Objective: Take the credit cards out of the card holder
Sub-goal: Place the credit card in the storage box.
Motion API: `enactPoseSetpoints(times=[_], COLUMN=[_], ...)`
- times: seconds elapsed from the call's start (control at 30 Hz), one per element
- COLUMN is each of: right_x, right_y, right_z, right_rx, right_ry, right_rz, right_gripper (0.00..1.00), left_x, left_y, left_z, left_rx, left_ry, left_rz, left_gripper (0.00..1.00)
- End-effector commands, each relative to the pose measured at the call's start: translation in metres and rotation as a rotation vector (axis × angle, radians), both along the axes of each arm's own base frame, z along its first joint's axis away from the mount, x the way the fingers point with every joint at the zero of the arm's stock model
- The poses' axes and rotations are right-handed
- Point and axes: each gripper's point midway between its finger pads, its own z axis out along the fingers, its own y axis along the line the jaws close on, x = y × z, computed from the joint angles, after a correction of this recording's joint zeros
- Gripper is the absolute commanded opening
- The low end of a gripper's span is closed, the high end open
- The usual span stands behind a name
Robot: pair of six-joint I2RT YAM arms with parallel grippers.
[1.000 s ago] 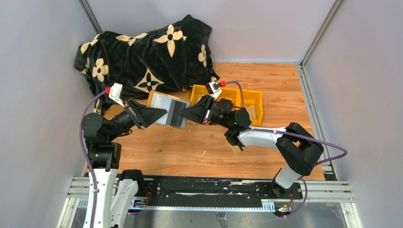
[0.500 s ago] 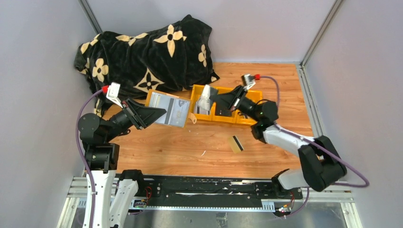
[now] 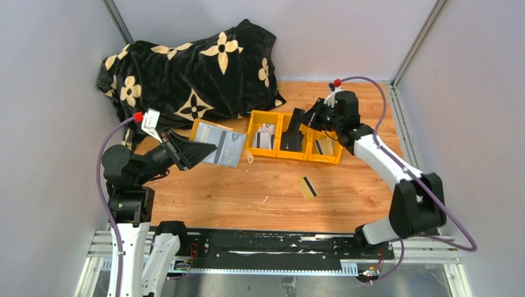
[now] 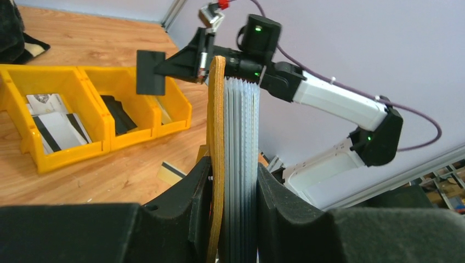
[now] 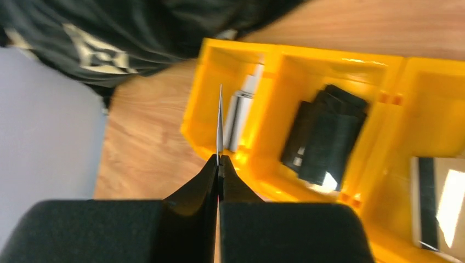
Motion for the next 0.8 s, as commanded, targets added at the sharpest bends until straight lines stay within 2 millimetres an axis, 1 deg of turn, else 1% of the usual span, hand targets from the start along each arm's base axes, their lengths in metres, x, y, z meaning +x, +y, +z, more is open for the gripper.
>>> enactPoseSetpoints(times=[0.0,0.07,0.1,0.13,0.27,0.43,0.53,0.67,0.77], right_x=[0.012,0.02,0.023,0.026,0.032,0.039,0.04,0.037,0.033], right_y=[-0.023,-0.022,-0.019,-0.017,-0.003,0.014,0.023,0.019,0.011], right_z=[-0.07,-0.085,-0.095,-0.096,-0.114,-0.128,-0.137,-0.149,-0.151], right_rx=[-0.23,-0.267,-0.294,-0.306,-0.354,-0.35,-0.353,-0.407,-0.442], right_ry=[0.189,0.234,0.255,0.255,0.289,0.298,0.319,0.333,0.325], right_rz=[-0.035,-0.036,-0.036,-0.033,-0.014,-0.009,-0.001,-0.032,-0.068], right_gripper=[0.0,0.0,0.0,0.0,0.0,0.0,0.0,0.0,0.07], left_x=[-0.009,-0.01,-0.01,-0.011,-0.012,-0.012,-0.013,-0.015,-0.016], left_y=[0.0,0.0,0.0,0.0,0.0,-0.001,-0.001,-0.001,-0.001], left_z=[0.018,0.018,0.018,0.019,0.02,0.022,0.024,0.025,0.025], left_rx=[0.02,0.024,0.025,0.024,0.022,0.019,0.019,0.023,0.023], left_ry=[-0.083,-0.084,-0.086,-0.088,-0.094,-0.097,-0.104,-0.11,-0.113], left_rz=[-0.003,-0.001,-0.003,-0.003,-0.003,-0.004,-0.005,-0.01,-0.013], left_gripper=[0.0,0.0,0.0,0.0,0.0,0.0,0.0,0.0,0.0])
